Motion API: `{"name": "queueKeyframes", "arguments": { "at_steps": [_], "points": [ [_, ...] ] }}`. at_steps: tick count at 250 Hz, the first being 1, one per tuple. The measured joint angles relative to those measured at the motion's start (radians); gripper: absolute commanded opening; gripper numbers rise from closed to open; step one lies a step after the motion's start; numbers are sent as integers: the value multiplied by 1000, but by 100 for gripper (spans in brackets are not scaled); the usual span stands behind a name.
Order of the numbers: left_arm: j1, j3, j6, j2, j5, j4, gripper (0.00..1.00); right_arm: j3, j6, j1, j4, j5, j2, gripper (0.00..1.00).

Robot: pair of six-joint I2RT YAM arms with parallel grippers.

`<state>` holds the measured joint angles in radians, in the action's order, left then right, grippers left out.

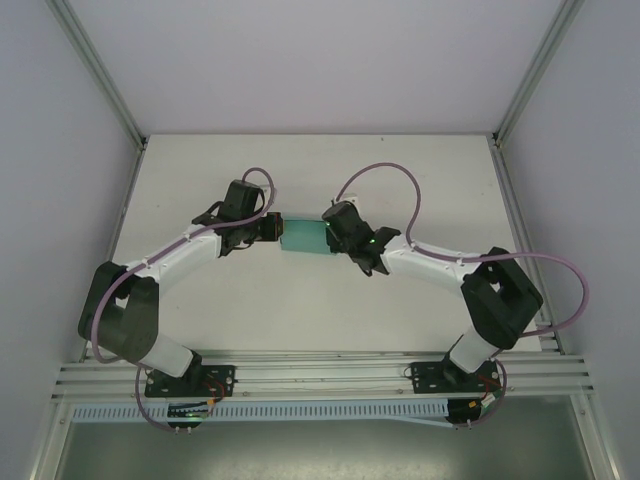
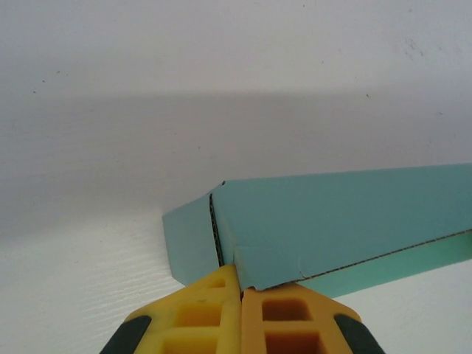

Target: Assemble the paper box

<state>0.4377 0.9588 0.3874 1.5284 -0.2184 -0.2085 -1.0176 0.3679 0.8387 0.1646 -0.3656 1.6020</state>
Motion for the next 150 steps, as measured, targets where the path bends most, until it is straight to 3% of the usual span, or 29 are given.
{"name": "queueKeyframes", "arguments": {
  "at_steps": [28, 54, 92, 150],
  "points": [
    [0, -3, 0, -4, 6, 0, 0, -1, -26, -16, 27, 28, -20, 55],
    [2, -3, -1, -3, -2, 3, 0, 0, -46, -28, 24, 106, -45, 61],
    [15, 9, -9, 6, -10, 0, 0, -3, -53, -47, -14, 211, -89, 64],
    [25, 20, -24, 14, -20, -9, 0, -12, 5, -140, -50, 217, -107, 64]
  ]
}}
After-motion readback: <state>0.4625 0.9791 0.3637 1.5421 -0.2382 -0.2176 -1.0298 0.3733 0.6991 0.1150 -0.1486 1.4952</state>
